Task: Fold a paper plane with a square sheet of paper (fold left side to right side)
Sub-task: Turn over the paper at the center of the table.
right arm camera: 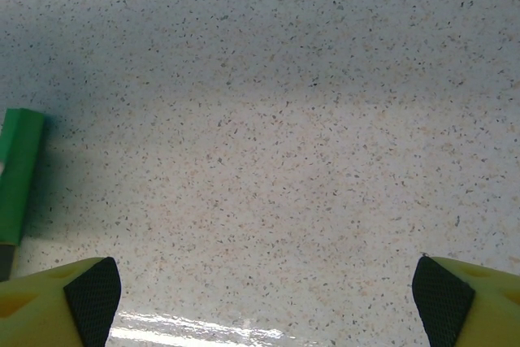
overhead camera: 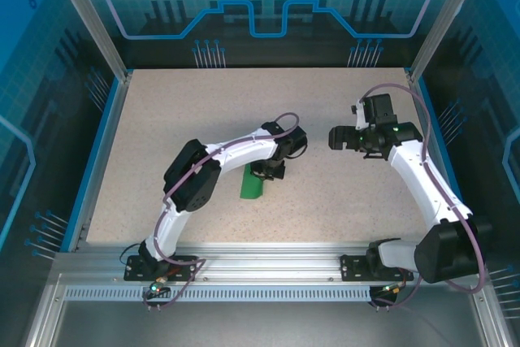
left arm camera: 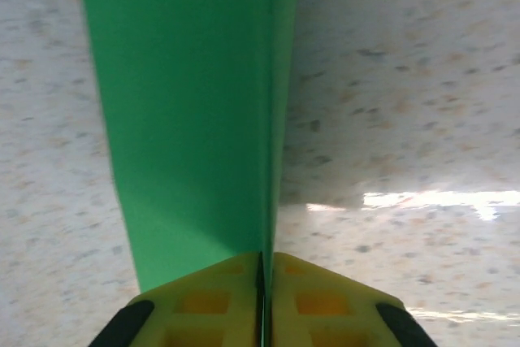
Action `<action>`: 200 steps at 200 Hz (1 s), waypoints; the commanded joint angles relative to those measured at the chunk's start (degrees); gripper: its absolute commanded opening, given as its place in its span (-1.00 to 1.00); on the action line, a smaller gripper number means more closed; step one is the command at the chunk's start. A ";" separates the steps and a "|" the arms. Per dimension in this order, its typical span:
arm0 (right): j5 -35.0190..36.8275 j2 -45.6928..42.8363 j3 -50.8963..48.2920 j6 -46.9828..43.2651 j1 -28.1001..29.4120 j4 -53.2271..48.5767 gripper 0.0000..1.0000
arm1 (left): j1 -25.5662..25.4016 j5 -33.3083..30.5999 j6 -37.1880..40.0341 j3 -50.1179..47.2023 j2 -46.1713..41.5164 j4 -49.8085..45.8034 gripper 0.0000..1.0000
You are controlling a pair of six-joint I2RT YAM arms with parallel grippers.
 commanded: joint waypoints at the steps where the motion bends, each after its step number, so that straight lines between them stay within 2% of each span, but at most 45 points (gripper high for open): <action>1: -1.93 -1.57 -1.15 0.58 -0.82 -0.15 0.92 | 2.98 11.74 1.66 1.84 0.40 4.28 -0.61; 19: -2.42 -2.00 -1.76 0.58 -0.85 0.15 0.92 | 4.12 17.62 2.49 1.91 -0.70 7.50 -0.35; 66: -7.31 -2.31 -3.48 1.64 -0.80 2.34 0.99 | 5.79 26.36 6.22 -0.81 -6.71 14.79 0.08; 99: -14.32 -1.47 -5.83 4.86 -0.04 7.87 1.00 | 9.43 29.85 5.71 -11.26 -16.26 23.76 0.30; 125: -17.51 1.90 -6.31 7.76 3.07 12.19 0.95 | 14.06 30.09 5.52 -20.24 -23.57 28.59 0.40; 152: -19.86 8.27 -4.26 9.82 7.35 15.26 0.68 | 19.29 32.45 4.97 -28.67 -29.00 33.15 0.42; 177: -21.92 14.92 -1.85 12.81 11.07 19.05 0.30 | 22.97 34.01 4.54 -34.59 -31.36 36.16 0.45; 200: -23.38 21.40 0.89 15.30 13.86 22.53 -0.15 | 25.87 38.00 2.99 -39.24 -31.63 40.39 0.46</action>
